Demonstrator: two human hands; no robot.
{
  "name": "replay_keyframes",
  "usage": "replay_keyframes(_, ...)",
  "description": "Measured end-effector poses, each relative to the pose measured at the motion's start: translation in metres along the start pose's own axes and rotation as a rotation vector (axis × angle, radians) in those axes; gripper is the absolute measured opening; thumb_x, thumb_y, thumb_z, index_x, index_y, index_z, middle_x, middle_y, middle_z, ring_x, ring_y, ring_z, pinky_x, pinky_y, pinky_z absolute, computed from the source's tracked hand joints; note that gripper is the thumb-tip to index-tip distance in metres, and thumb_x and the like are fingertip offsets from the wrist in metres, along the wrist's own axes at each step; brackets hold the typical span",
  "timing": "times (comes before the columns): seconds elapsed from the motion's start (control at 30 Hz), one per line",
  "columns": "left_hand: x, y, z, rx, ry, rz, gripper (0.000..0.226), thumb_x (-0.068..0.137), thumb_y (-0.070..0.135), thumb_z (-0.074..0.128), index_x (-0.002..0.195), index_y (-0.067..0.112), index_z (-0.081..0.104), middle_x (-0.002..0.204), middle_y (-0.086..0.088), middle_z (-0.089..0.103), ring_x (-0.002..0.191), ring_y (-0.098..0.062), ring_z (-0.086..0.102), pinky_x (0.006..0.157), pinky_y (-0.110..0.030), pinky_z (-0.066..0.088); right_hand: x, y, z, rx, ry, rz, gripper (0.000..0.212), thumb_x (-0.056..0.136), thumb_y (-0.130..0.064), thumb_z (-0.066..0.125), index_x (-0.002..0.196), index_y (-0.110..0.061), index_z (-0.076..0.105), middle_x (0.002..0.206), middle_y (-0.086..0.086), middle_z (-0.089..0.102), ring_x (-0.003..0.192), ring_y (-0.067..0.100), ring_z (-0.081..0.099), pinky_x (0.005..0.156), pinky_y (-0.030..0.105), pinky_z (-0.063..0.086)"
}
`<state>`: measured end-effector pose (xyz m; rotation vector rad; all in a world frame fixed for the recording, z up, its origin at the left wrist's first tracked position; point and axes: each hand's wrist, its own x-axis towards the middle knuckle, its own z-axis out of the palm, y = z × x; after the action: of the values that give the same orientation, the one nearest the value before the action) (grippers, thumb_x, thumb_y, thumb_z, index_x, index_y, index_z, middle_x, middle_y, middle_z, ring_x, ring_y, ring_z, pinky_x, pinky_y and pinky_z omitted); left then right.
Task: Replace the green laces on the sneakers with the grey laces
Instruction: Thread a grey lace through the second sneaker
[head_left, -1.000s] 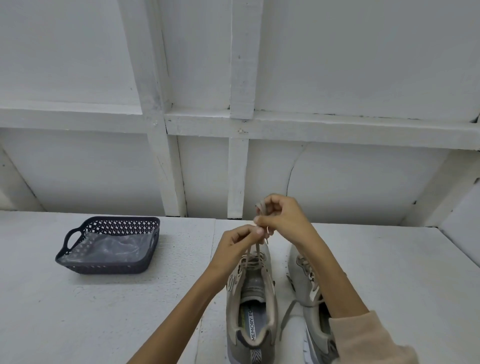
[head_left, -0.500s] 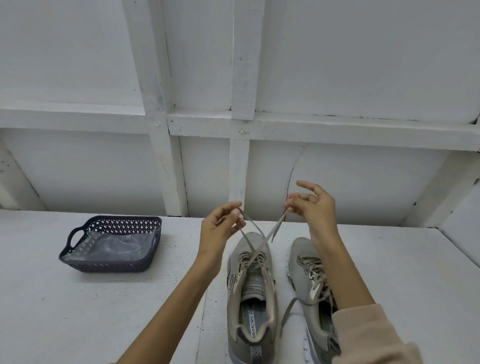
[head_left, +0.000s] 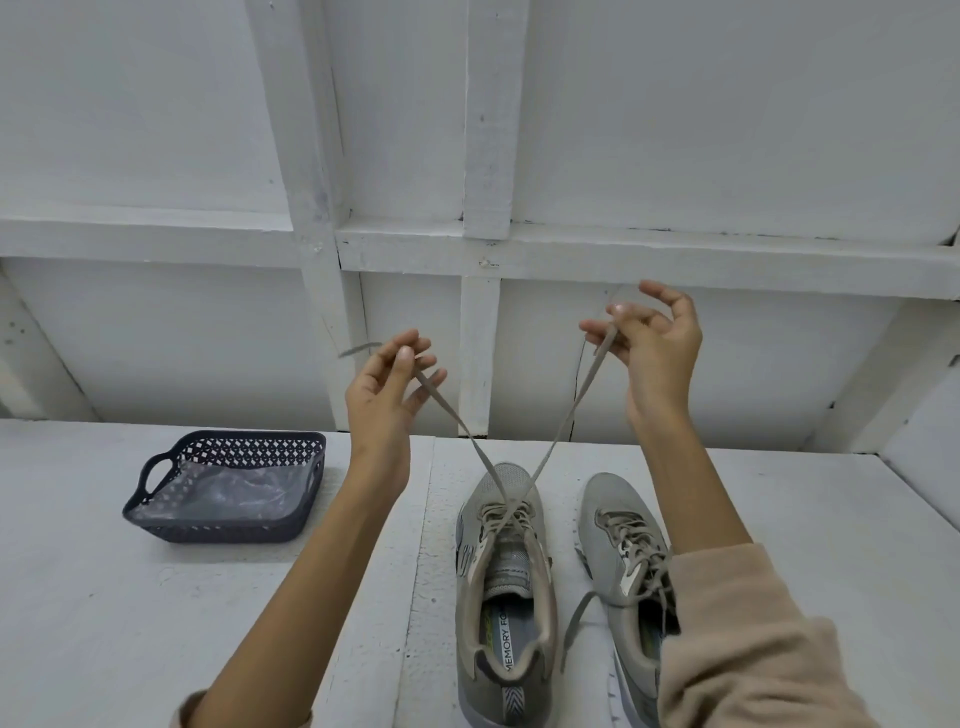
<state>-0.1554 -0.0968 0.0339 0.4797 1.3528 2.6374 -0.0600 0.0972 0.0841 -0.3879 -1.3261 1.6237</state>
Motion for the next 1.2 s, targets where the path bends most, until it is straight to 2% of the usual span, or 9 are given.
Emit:
replay_keyframes(0.1, 0.000, 0.000, -0.002, 0.019, -0.023, 0.010, 0.020, 0.099, 0.007, 0.047, 0.116, 0.008, 0.058, 0.098, -0.005, 0.066, 0.074, -0.010, 0.063, 0.081, -0.030, 0.057, -0.002, 0.003, 0.002, -0.098, -0.043, -0.017, 0.045, 0.089, 0.013, 0.050, 0.123, -0.016, 0.044, 0.105, 0.013, 0.057, 0.075, 0.027, 0.072, 0.066, 0.032, 0.059)
replay_keyframes(0.23, -0.005, -0.006, -0.003, 0.204, -0.106, 0.004, 0.036, 0.094, -0.006, 0.049, 0.126, 0.012, 0.054, 0.118, 0.005, 0.061, 0.064, -0.011, 0.062, 0.075, -0.032, 0.059, -0.006, 0.013, 0.003, -0.224, -0.124, 0.027, 0.072, 0.081, 0.022, 0.047, 0.135, -0.025, 0.037, 0.121, 0.010, 0.049, 0.099, 0.019, 0.069, 0.075, 0.034, 0.060)
replay_keyframes(0.3, -0.008, -0.009, -0.004, 0.238, -0.141, -0.042, 0.040, 0.092, -0.008, 0.052, 0.127, 0.011, 0.053, 0.107, 0.016, 0.066, 0.067, -0.013, 0.066, 0.073, -0.032, 0.060, -0.009, 0.020, 0.000, -0.282, -0.152, 0.067, 0.077, 0.083, 0.020, 0.053, 0.140, -0.028, 0.034, 0.122, 0.010, 0.051, 0.101, 0.016, 0.068, 0.085, 0.035, 0.058)
replay_keyframes(0.47, -0.016, -0.021, -0.013, 0.302, -0.163, -0.100, 0.021, 0.090, 0.007, 0.062, 0.111, 0.008, 0.066, 0.099, 0.002, 0.073, 0.097, -0.020, 0.068, 0.085, -0.030, 0.057, -0.017, 0.038, -0.017, -0.224, -0.234, 0.215, 0.049, 0.083, 0.009, 0.066, 0.126, -0.011, 0.053, 0.100, 0.015, 0.072, 0.095, 0.020, 0.071, 0.089, 0.034, 0.056)
replay_keyframes(0.63, -0.024, -0.034, -0.029, 0.356, -0.230, -0.127, 0.017, 0.089, 0.005, 0.063, 0.104, 0.012, 0.066, 0.083, -0.004, 0.072, 0.073, -0.016, 0.066, 0.084, -0.031, 0.055, -0.039, 0.050, -0.028, -0.205, -0.336, 0.307, 0.032, 0.083, 0.004, 0.069, 0.114, 0.006, 0.058, 0.076, 0.016, 0.070, 0.065, 0.023, 0.071, 0.063, 0.030, 0.060)
replay_keyframes(0.77, -0.035, -0.041, -0.049, 0.514, -0.415, -0.196, 0.033, 0.092, 0.002, 0.059, 0.121, 0.017, 0.061, 0.109, -0.004, 0.070, 0.066, -0.021, 0.064, 0.077, -0.033, 0.058, -0.057, 0.059, -0.038, -0.274, -0.497, 0.459, 0.025, 0.086, 0.012, 0.062, 0.109, 0.004, 0.060, 0.091, 0.019, 0.066, 0.067, 0.028, 0.072, 0.064, 0.030, 0.061)
replay_keyframes(0.9, -0.049, -0.047, -0.064, 0.632, -0.508, -0.281, 0.026, 0.093, 0.012, 0.059, 0.118, 0.018, 0.063, 0.110, 0.000, 0.070, 0.068, -0.020, 0.065, 0.072, -0.028, 0.055, -0.072, 0.067, -0.050, -0.327, -0.651, 0.636, 0.036, 0.088, 0.021, 0.048, 0.115, 0.001, 0.059, 0.109, 0.024, 0.066, 0.077, 0.030, 0.073, 0.067, 0.029, 0.061)
replay_keyframes(1.07, -0.058, -0.052, -0.075, 0.605, -0.475, -0.311, 0.018, 0.091, 0.015, 0.061, 0.105, 0.007, 0.068, 0.091, -0.013, 0.072, 0.070, -0.020, 0.066, 0.071, -0.025, 0.053, -0.078, 0.072, -0.066, -0.289, -0.675, 0.684, 0.028, 0.088, 0.019, 0.048, 0.108, 0.008, 0.063, 0.097, 0.026, 0.071, 0.088, 0.030, 0.072, 0.073, 0.029, 0.060)
replay_keyframes(1.2, -0.061, -0.054, -0.082, 0.588, -0.527, -0.354, 0.023, 0.088, 0.010, 0.064, 0.111, 0.006, 0.064, 0.089, -0.016, 0.074, 0.074, -0.024, 0.068, 0.075, -0.031, 0.056, -0.077, 0.073, -0.071, -0.308, -0.666, 0.621, 0.016, 0.086, 0.010, 0.061, 0.100, 0.010, 0.067, 0.089, 0.028, 0.070, 0.076, 0.027, 0.071, 0.069, 0.027, 0.060)
